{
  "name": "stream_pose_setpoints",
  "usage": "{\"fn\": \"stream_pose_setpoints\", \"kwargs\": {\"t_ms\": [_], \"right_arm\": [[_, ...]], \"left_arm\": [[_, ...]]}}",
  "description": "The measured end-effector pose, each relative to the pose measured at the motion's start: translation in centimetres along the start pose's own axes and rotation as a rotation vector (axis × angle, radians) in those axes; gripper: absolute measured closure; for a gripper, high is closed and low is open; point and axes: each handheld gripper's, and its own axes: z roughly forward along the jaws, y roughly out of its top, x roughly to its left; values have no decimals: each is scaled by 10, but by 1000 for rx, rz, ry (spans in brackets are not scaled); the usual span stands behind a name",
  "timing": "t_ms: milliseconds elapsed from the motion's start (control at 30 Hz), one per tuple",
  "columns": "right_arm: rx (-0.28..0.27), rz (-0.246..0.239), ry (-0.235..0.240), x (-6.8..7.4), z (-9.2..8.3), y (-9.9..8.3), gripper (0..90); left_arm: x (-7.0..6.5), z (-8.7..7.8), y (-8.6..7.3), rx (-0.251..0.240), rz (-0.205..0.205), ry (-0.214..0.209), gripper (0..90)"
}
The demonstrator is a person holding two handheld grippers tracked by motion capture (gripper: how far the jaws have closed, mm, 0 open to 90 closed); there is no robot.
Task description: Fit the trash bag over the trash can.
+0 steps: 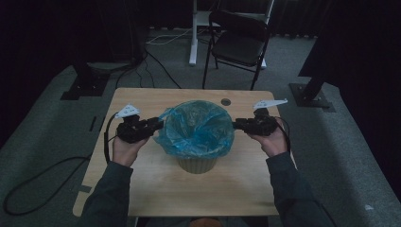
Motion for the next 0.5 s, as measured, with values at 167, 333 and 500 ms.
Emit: {"fn": "stream_pose_setpoints", "kwargs": {"t_ms": [167,333,500], "right_arm": [[5,-7,7,5,-3,-4,709],[13,-17,13,6,-4,-6,713],[14,-17,16,7,-5,-8,719]], "left_arm": [[-8,-4,-18,15,-21,-26,613],[-15,-8,-36,36,-25,-55,603],[-21,-13,-44,31,4,-91,580]]}}
